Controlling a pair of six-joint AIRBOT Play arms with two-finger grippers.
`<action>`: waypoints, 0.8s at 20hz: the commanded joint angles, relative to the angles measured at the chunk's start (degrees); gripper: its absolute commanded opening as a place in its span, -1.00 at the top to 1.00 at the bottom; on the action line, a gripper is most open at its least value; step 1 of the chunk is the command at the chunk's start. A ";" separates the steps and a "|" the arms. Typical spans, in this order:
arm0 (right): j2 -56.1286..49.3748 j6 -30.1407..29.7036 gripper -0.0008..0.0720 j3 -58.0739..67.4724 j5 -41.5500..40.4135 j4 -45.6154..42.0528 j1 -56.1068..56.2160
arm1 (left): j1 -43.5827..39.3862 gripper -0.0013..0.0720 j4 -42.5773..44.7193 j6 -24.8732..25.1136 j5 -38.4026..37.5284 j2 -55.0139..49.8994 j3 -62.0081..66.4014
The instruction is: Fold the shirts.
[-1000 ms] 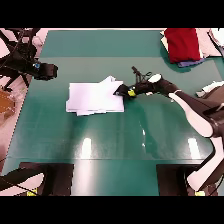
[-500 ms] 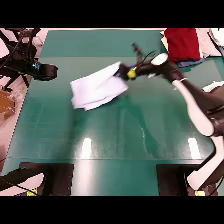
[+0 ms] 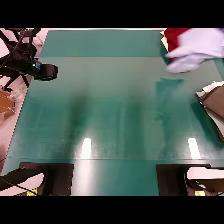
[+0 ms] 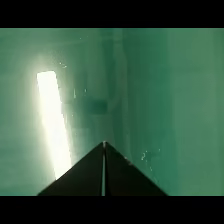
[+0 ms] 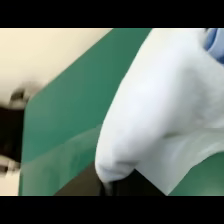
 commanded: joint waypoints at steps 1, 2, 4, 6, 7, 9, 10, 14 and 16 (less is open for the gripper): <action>2.91 3.21 0.93 2.47 11.78 0.04 -20.24 | 0.02 0.90 -0.68 -0.59 0.37 0.04 0.02; 2.93 3.19 0.93 2.64 15.58 -0.02 -25.14 | 0.02 0.90 -0.70 -0.68 0.76 0.04 0.02; 2.91 3.02 0.93 2.58 21.03 -0.68 -32.87 | 0.02 0.90 -1.20 -2.01 1.70 0.04 0.02; 2.54 3.02 0.93 2.49 25.05 -6.45 -38.10 | 0.00 0.90 -3.19 -2.19 3.10 0.04 0.02; 1.73 2.97 0.93 2.49 27.54 -9.18 -39.39 | 0.02 0.90 -4.66 -2.16 3.87 0.04 0.02; -1.29 1.66 0.92 2.49 33.75 -13.00 -40.02 | 0.02 0.90 -6.78 -2.19 4.59 0.04 0.09; -2.69 1.44 0.92 2.08 34.53 -14.86 -39.76 | 0.00 0.90 -7.65 -2.45 4.55 0.04 0.20; -2.84 -0.66 0.86 -7.15 33.94 -23.61 -39.56 | 0.00 0.90 -12.24 -4.59 4.31 0.04 0.31; -2.84 -2.73 0.69 -12.39 34.49 -25.86 -39.67 | 0.00 0.90 -14.62 -4.61 4.46 0.04 0.31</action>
